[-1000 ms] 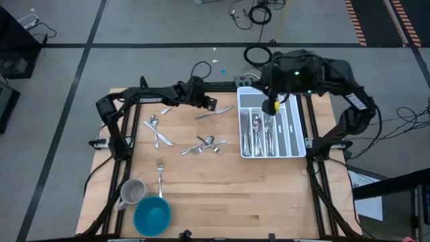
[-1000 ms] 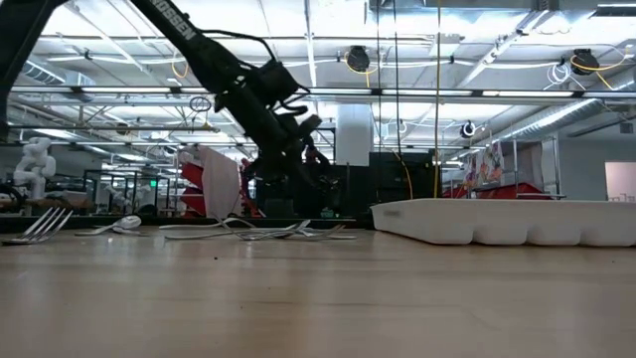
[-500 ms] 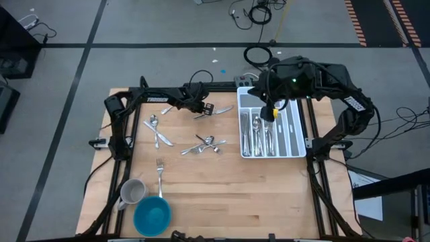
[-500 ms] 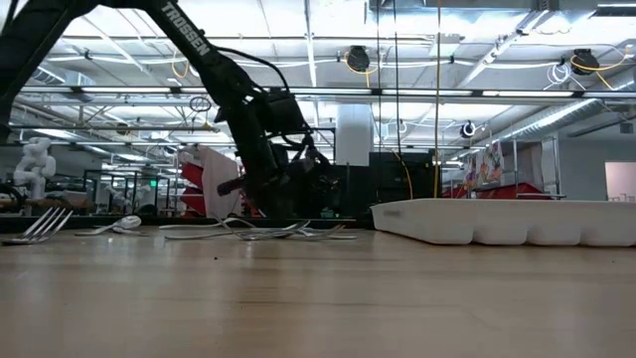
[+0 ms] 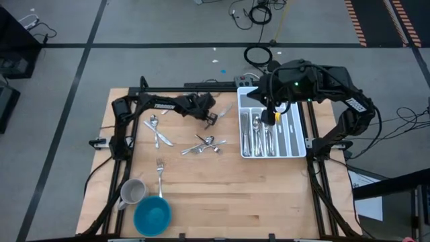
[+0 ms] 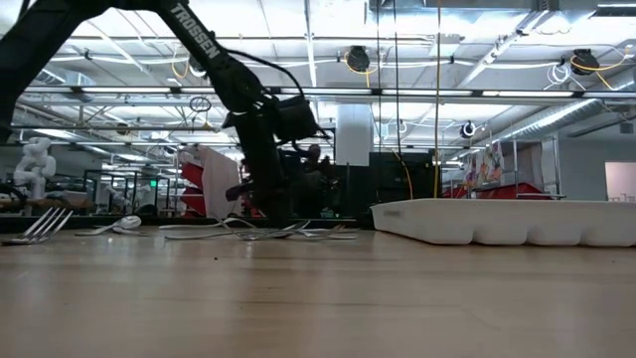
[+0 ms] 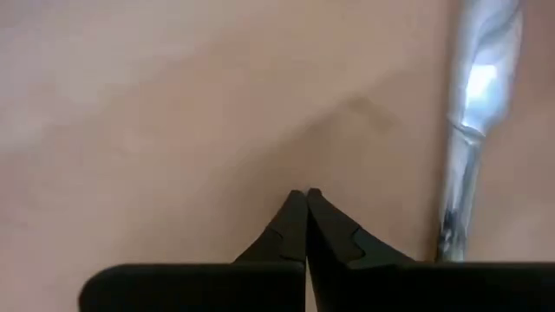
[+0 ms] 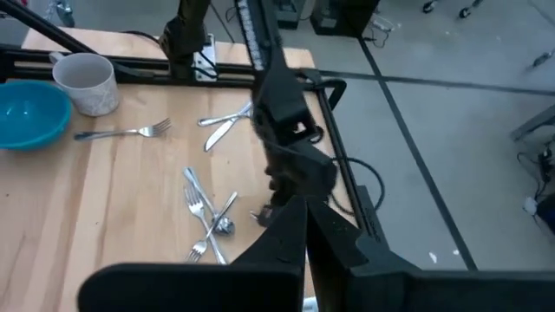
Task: Sort silverware
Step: Put the table knife into the silverware tray
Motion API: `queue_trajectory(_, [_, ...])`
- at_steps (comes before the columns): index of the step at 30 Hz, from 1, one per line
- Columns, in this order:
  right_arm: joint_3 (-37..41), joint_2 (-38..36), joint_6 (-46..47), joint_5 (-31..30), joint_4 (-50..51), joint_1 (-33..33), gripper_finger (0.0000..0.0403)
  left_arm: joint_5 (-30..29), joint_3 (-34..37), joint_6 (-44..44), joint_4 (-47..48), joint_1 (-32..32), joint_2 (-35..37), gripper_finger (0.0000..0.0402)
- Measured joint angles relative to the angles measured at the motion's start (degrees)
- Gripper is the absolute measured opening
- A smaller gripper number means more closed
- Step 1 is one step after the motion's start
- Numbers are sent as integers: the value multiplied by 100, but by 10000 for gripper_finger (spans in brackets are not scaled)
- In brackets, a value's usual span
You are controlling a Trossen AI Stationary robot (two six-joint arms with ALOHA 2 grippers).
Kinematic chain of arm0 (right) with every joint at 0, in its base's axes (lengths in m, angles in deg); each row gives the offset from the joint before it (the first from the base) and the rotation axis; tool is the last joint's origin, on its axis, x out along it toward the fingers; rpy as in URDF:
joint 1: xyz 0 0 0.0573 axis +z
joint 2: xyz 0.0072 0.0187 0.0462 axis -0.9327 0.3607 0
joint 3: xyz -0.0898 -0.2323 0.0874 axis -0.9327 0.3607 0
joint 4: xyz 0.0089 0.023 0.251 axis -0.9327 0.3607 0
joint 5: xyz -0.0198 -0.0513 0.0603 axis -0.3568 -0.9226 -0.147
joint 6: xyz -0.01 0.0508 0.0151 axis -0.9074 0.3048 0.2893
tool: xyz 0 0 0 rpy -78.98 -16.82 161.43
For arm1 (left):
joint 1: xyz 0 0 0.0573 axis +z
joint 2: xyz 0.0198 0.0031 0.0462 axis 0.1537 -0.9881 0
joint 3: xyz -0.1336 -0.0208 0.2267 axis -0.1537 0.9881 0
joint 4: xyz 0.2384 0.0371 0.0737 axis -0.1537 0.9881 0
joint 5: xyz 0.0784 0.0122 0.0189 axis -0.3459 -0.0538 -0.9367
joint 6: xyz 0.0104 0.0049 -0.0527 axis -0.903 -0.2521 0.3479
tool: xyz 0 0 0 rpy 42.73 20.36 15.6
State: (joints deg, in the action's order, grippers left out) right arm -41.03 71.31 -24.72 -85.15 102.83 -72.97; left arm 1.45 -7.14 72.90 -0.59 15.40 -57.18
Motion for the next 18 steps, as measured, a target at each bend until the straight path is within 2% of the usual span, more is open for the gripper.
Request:
queue_trajectory(4, [50,-1,292,-144,317,10,0,-234,2,-196,395,-474,52,0])
queue_trajectory(9, [681,-4,469,-1432,790,-88,0,-405,21,-293,580,-985,62,0])
queue_trajectory(14, [1783,0,301,-1492,321,-399,0,-492,33,-290,610,-1384,62,0])
queue_trajectory(18, [2826,2,275,-1495,-605,-822,0,-447,63,-166,566,-1599,167,0])
